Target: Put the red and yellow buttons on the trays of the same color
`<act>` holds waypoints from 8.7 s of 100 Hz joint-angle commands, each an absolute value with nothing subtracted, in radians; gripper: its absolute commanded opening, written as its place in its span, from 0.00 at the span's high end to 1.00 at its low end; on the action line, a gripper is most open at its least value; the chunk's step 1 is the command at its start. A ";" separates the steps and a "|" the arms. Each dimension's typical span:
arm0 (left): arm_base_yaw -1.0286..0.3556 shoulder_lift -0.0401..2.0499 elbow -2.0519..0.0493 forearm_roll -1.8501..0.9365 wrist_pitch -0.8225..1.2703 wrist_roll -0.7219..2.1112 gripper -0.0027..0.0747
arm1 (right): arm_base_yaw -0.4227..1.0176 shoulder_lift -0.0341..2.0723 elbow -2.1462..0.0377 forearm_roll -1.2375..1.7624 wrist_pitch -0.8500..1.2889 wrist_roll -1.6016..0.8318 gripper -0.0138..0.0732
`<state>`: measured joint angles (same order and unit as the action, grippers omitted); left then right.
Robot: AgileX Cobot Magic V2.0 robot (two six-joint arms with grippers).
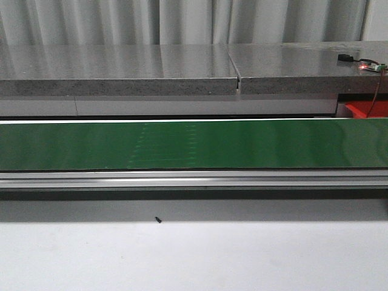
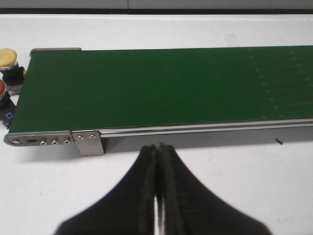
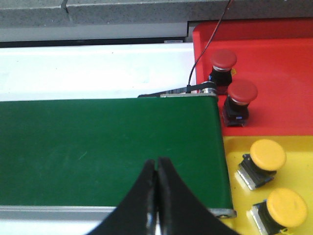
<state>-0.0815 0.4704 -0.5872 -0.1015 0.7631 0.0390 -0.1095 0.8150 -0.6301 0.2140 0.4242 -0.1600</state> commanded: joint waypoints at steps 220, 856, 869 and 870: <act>0.158 0.821 -0.806 -0.024 0.655 -0.099 0.99 | -0.108 0.550 -0.596 0.251 0.682 -0.169 0.92; 0.507 1.756 -1.458 -0.091 0.984 0.060 0.37 | -0.108 0.550 -0.596 0.251 0.682 -0.169 0.92; 0.528 1.796 -1.467 -0.086 0.974 0.060 0.37 | -0.108 0.550 -0.596 0.251 0.682 -0.169 0.92; 0.528 1.798 -1.467 -0.086 0.972 0.060 0.37 | -0.108 0.550 -0.596 0.251 0.682 -0.169 0.92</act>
